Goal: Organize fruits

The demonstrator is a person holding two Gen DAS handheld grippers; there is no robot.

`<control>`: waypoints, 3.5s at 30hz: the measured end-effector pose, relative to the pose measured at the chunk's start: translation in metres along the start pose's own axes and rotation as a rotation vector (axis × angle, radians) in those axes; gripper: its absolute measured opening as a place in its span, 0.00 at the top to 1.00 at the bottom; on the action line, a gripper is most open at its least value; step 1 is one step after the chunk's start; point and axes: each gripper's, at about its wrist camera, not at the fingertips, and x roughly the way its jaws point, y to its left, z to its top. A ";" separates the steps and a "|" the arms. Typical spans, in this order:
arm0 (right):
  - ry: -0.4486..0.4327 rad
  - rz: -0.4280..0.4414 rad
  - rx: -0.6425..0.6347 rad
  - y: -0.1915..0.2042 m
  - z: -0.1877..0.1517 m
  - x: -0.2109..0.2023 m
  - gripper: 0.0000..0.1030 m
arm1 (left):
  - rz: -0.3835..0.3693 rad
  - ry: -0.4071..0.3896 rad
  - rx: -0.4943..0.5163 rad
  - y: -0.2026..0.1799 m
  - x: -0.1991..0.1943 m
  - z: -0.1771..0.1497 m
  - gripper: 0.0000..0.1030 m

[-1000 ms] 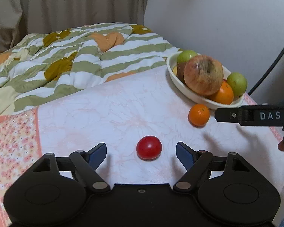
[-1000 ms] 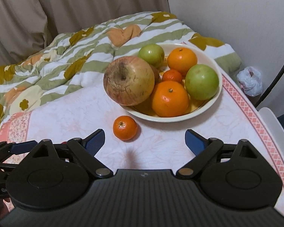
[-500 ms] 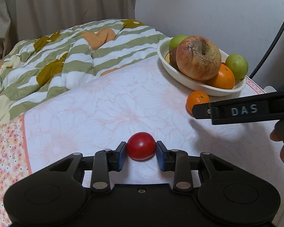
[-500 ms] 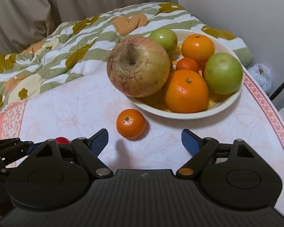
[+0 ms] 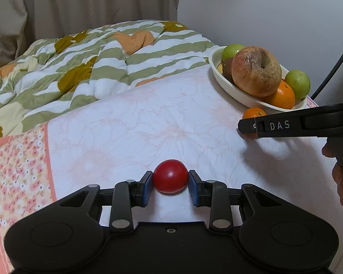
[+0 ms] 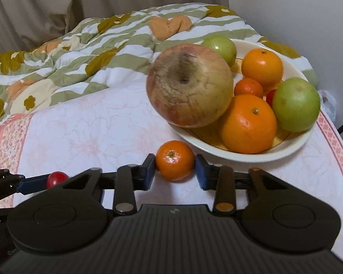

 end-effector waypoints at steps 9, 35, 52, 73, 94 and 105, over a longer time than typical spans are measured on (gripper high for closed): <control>-0.012 0.028 -0.025 0.010 0.000 -0.027 0.49 | 0.001 -0.054 -0.030 0.000 -0.032 0.001 0.65; -0.174 0.040 -0.093 -0.073 0.037 -0.151 0.49 | 0.028 -0.294 -0.090 -0.082 -0.105 0.065 0.65; -0.153 0.150 -0.178 -0.174 0.103 -0.099 0.49 | 0.120 -0.277 -0.127 -0.159 -0.031 0.144 0.65; -0.069 0.101 -0.054 -0.209 0.107 -0.038 0.49 | 0.146 -0.115 0.042 -0.171 0.063 0.162 0.09; -0.020 0.149 -0.126 -0.188 0.110 -0.008 0.49 | 0.238 -0.195 -0.135 -0.137 -0.001 0.129 0.03; -0.081 0.209 -0.119 -0.186 0.105 -0.009 0.00 | 0.292 -0.199 -0.187 -0.135 -0.011 0.113 0.03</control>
